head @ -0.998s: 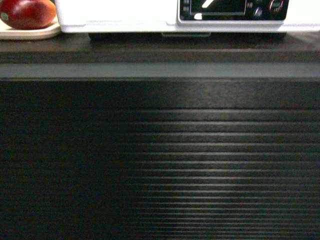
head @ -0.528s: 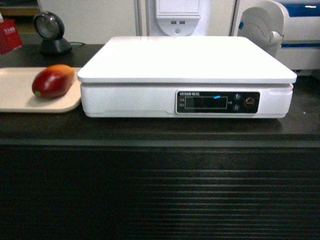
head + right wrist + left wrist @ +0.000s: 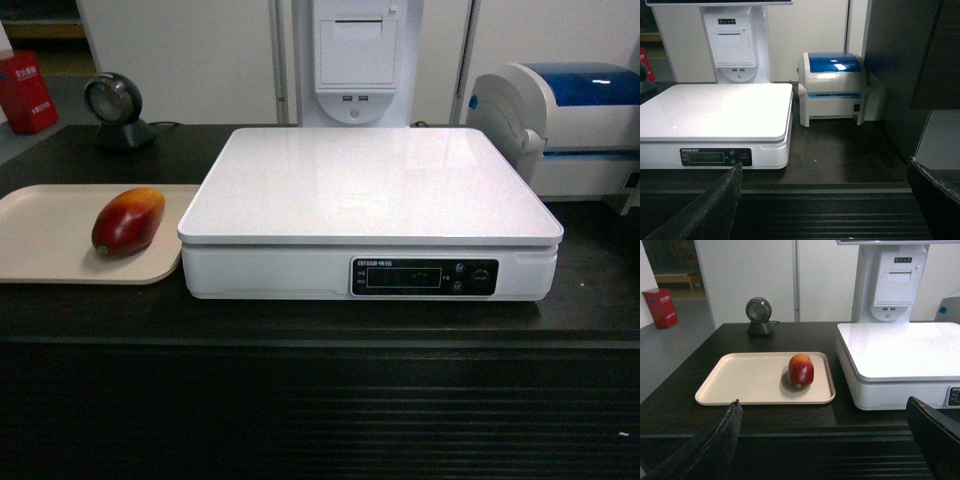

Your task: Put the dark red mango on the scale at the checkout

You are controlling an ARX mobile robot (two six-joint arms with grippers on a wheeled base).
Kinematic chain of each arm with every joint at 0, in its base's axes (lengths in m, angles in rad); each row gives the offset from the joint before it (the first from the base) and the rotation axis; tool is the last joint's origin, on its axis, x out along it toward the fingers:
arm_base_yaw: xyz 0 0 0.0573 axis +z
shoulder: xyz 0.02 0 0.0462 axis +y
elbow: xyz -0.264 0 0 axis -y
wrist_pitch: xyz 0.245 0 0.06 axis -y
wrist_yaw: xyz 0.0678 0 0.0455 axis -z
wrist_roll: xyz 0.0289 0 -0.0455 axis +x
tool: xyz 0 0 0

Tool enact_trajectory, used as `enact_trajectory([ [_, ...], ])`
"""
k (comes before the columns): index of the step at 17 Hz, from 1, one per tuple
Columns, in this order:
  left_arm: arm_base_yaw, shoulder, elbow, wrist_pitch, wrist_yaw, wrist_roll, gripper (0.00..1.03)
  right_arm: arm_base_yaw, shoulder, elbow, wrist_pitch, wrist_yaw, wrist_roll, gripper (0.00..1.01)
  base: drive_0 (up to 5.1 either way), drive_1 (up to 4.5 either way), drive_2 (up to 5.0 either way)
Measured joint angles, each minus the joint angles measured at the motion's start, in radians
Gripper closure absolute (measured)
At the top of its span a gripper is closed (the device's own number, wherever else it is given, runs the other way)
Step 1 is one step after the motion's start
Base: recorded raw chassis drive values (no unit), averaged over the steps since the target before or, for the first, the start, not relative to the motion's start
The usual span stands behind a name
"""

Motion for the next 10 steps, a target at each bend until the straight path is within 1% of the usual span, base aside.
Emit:
enact_trajectory([
  [10, 0.0, 0.0, 0.0, -0.001, 0.0, 0.0, 0.05, 0.0, 0.0, 0.0, 0.0, 0.0, 0.0, 0.03, 0.0, 0.0, 0.0],
])
